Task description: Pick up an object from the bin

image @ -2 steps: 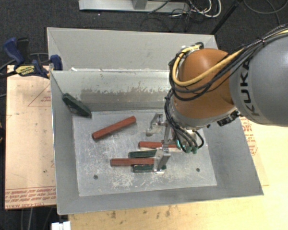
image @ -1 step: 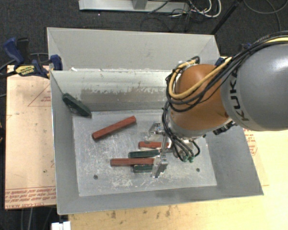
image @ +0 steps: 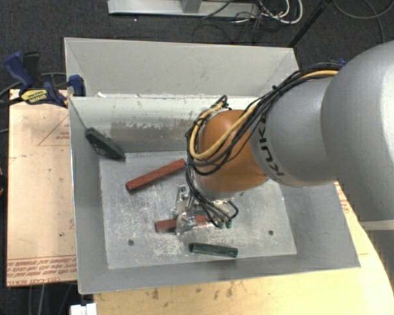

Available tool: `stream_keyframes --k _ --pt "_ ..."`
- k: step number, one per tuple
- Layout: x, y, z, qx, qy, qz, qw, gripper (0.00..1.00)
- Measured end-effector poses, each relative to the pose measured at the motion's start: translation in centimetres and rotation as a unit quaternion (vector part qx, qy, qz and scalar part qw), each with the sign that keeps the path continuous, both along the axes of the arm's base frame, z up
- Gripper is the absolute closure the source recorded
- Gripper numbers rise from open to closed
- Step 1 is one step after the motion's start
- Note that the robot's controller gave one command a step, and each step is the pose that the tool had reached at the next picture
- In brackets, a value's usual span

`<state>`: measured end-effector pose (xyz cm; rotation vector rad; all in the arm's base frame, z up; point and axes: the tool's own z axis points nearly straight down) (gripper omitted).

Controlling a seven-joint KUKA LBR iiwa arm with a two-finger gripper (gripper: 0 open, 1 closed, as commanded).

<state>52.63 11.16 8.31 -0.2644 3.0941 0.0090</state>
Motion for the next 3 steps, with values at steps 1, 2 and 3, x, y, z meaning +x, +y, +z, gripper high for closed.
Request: stream_keyframes --k 1,2,3 --pt "0.0 0.0 0.0 0.0 0.0 0.0 1.0 1.0" --pt "0.6 -0.9 15.9 -0.003 0.013 -0.002 0.9999 1.0" --pt "0.5 -0.9 15.6 -0.004 0.0165 -0.002 0.9999 0.0"
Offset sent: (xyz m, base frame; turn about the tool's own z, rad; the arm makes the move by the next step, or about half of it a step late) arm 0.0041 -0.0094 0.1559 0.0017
